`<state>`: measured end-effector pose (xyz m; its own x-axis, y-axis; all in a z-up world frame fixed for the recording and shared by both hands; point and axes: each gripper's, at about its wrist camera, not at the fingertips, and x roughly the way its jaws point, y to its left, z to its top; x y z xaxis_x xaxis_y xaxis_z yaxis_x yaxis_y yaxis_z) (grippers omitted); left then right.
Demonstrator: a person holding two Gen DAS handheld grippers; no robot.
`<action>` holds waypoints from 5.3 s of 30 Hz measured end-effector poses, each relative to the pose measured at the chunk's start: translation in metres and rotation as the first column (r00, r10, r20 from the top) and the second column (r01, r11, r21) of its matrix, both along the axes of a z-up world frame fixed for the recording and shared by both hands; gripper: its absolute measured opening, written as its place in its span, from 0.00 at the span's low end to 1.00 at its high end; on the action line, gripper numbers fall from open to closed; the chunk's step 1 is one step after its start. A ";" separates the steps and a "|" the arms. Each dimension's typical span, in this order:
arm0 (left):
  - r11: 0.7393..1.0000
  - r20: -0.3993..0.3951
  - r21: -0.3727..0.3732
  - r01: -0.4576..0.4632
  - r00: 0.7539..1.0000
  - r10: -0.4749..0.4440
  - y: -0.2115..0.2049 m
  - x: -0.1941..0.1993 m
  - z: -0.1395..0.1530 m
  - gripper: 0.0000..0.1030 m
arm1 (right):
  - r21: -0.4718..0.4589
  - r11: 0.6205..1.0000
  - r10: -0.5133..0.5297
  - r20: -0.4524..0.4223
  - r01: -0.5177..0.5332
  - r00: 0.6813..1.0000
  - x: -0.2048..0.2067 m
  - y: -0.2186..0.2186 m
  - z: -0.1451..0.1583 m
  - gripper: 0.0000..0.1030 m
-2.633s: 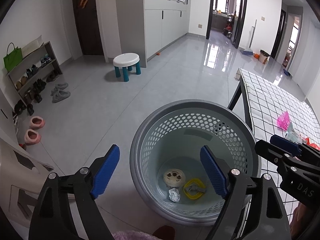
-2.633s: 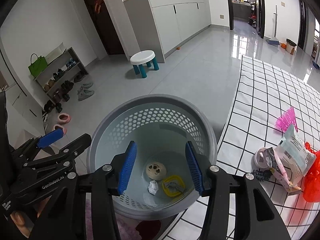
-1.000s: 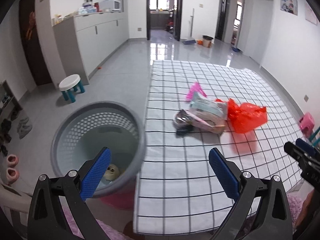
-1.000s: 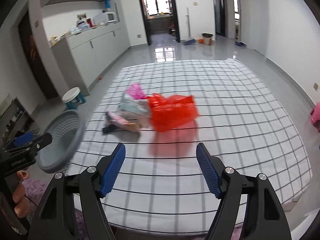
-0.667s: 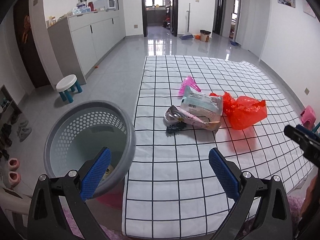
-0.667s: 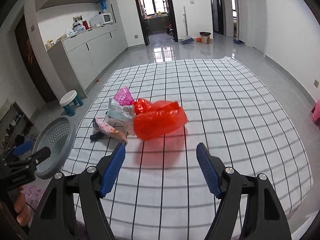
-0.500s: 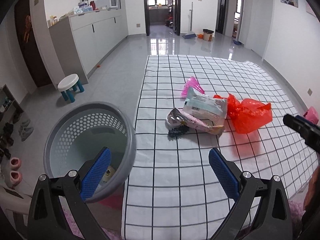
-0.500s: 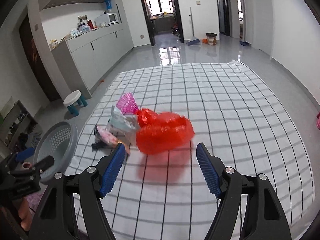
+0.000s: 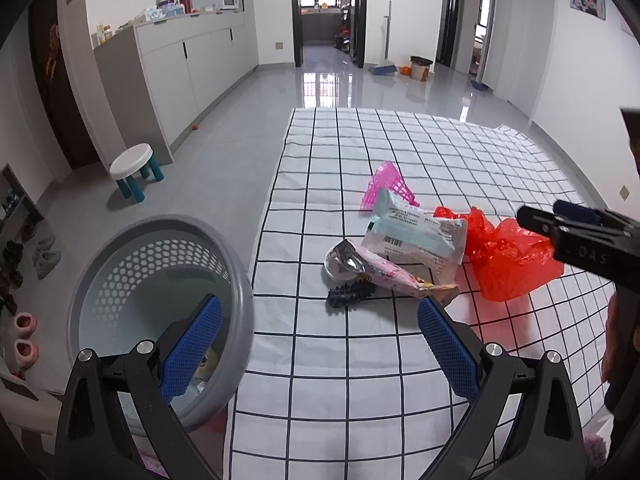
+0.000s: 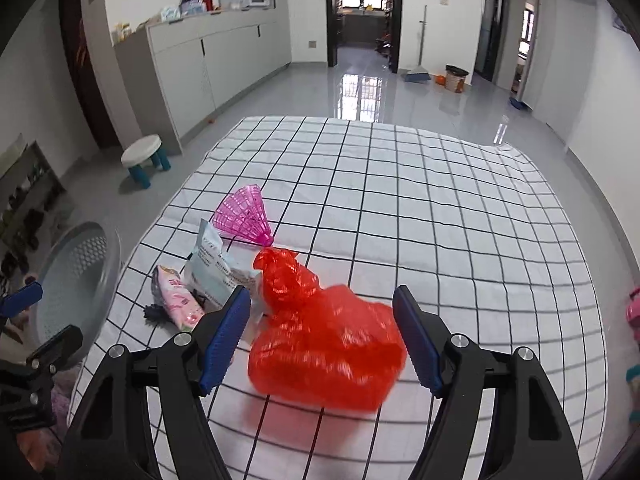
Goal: Collect trash
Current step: 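Move both tools back over the red bag and wrappers on the mat, then grasp the red plastic bag with the right tool and lift it, then hold the red bag up with the right tool while the left tool grasps the pink snack tube, then carry the red bag and pink snack tube over the basket with both tools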
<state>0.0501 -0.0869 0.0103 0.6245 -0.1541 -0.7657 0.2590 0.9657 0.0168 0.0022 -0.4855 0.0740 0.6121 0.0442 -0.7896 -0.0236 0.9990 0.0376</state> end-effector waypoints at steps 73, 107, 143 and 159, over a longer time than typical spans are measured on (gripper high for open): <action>0.999 -0.102 0.013 -0.046 0.994 0.047 -0.073 0.039 -0.062 0.93 | 0.378 0.902 -0.228 0.005 0.210 0.974 -0.120 -0.054 -0.033 0.20; 0.994 -0.102 0.033 -0.104 0.989 0.107 -0.079 0.050 -0.056 0.93 | 0.398 0.897 -0.220 0.017 0.195 0.975 -0.127 -0.057 -0.030 0.20; 0.992 -0.162 0.043 -0.122 0.978 0.127 -0.063 0.039 -0.080 0.80 | 0.400 0.896 -0.220 0.015 0.195 0.975 -0.124 -0.056 -0.030 0.20; 0.999 -0.173 -0.037 -0.008 0.985 0.002 -0.042 0.003 -0.064 0.31 | 0.387 0.902 -0.211 0.015 0.189 0.977 -0.121 -0.052 -0.033 0.20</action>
<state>0.0535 -0.1293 -0.0534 0.4837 -0.1817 -0.8562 0.2501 0.9661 -0.0638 -0.1186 -0.5370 0.0406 0.6819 0.2073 -0.7014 0.1620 0.8924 0.4211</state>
